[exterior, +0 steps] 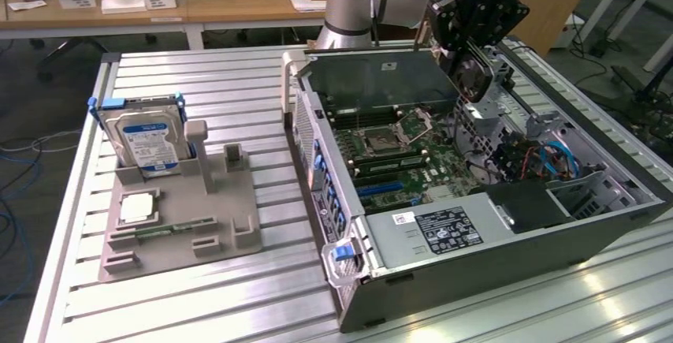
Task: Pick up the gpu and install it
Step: 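Insert the gpu into the slot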
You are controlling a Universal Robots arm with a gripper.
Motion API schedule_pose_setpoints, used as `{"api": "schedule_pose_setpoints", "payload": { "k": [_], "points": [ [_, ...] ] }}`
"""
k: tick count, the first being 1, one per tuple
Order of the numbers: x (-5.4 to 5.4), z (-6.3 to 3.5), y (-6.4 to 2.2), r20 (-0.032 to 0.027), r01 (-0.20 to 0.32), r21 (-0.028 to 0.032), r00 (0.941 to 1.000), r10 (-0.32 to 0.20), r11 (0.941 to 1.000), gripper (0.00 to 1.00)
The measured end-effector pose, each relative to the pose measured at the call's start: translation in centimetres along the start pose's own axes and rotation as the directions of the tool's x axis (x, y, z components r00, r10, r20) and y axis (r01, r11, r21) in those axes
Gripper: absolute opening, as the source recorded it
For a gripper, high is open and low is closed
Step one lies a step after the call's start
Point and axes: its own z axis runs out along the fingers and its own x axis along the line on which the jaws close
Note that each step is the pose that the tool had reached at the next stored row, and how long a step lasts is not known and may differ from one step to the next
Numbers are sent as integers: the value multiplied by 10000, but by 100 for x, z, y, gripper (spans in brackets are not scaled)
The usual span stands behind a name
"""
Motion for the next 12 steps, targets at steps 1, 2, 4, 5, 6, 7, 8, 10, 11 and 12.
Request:
{"api": "schedule_pose_setpoints", "payload": {
  "k": [1,2,4,5,6,7,8,10,11,12],
  "points": [
    [0,0,0,-5,81,-1,10000,-81,10000,28],
    [0,0,0,-11,206,-2,9998,-206,9998,28],
    [0,0,0,-25,453,-4,9990,-453,9990,28],
    [0,0,0,-32,574,-6,9983,-574,9983,28],
    [0,0,0,-38,703,-7,9975,-703,9975,28],
    [0,0,0,-46,836,-9,9965,-836,9965,28],
    [0,0,0,-53,972,-11,9952,-972,9953,28],
    [0,0,0,-67,1234,-16,9923,-1235,9924,28],
    [0,0,0,-74,1360,-18,9907,-1360,9907,28],
    [0,0,0,-81,1484,-20,9889,-1484,9889,28]
  ]
}}
